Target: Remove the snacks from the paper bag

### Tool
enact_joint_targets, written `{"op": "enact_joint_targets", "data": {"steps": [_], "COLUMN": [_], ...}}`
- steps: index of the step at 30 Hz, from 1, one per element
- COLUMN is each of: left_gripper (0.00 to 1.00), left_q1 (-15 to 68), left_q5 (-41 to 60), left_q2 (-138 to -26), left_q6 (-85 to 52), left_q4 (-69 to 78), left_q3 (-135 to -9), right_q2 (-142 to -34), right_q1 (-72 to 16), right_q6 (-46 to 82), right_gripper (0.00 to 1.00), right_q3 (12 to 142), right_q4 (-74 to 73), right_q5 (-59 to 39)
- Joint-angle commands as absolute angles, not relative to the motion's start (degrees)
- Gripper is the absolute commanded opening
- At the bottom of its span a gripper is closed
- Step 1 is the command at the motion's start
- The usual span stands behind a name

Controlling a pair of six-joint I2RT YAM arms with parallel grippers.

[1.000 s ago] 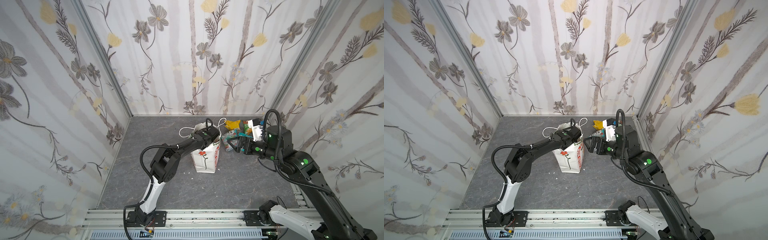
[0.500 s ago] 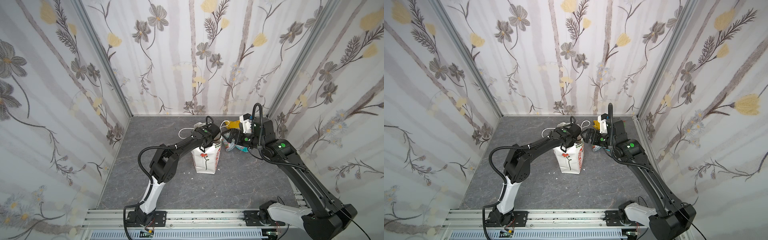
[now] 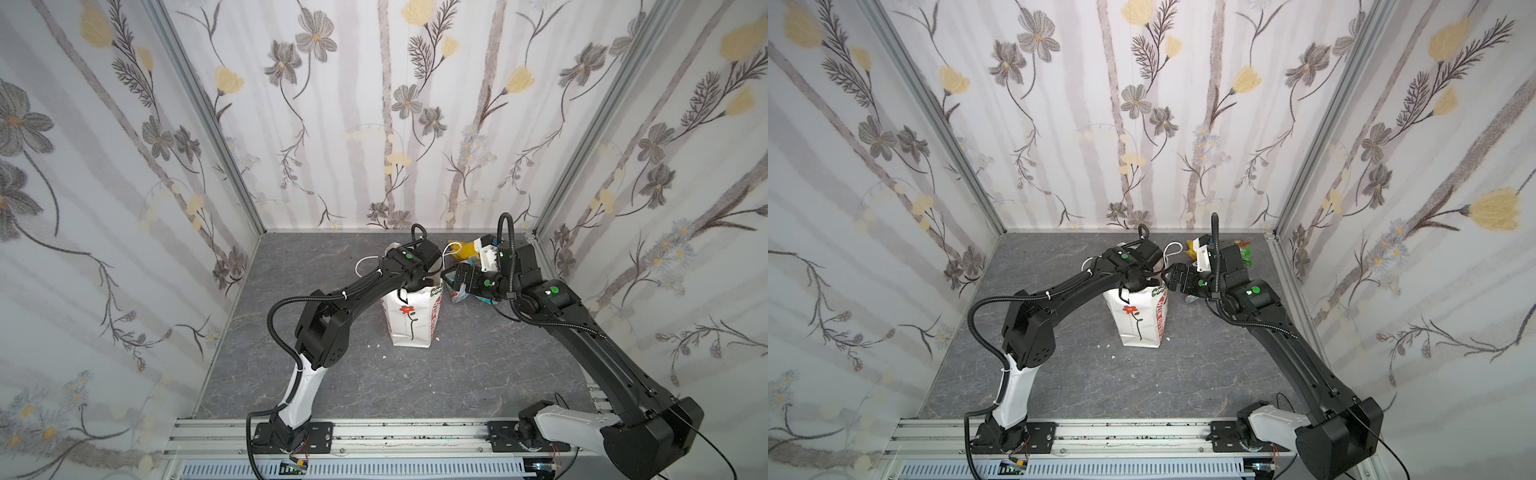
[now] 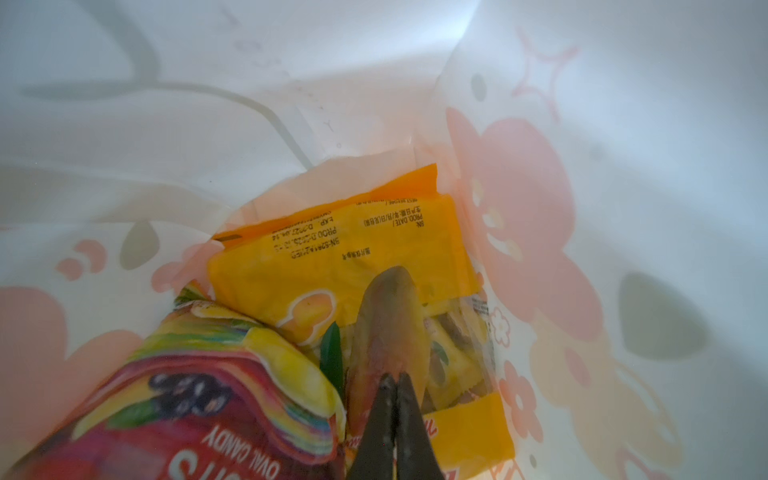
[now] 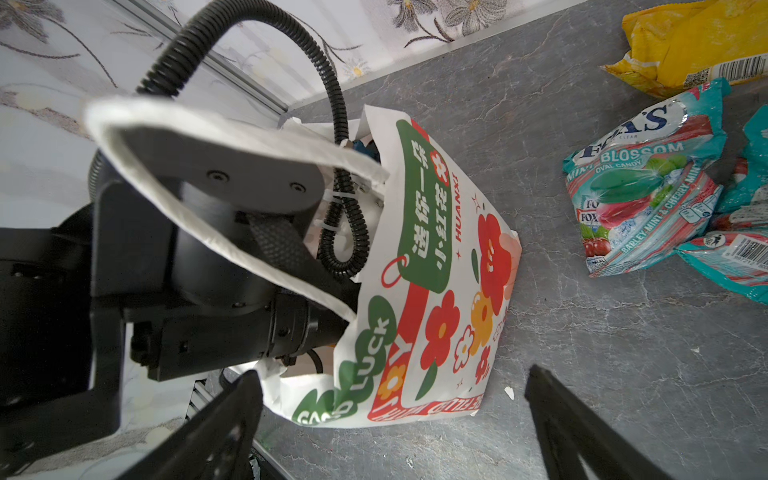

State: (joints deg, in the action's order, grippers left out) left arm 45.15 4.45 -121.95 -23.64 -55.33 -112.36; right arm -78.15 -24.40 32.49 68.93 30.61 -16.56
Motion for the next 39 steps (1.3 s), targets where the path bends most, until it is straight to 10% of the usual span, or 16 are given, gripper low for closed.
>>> {"op": "enact_joint_targets", "data": {"steps": [1,39], "left_gripper": [0.00,0.00], "left_q1": [45.15,45.03], "left_q5": [2.93,1.66], "left_q2": [-120.97,-120.38], "left_q6": [-23.02,-21.36], "left_q4": [-57.25,-66.80], "left_q3": [-113.44,-130.78], "right_q2": [-77.65,-62.92], "right_q1": [-24.35,-22.85], "right_q6": [32.17,34.12], "right_gripper": [0.98,0.99], "right_q3": [68.97,71.88], "right_q4": [28.26,28.21], "right_q5": [-16.43,-14.16]}}
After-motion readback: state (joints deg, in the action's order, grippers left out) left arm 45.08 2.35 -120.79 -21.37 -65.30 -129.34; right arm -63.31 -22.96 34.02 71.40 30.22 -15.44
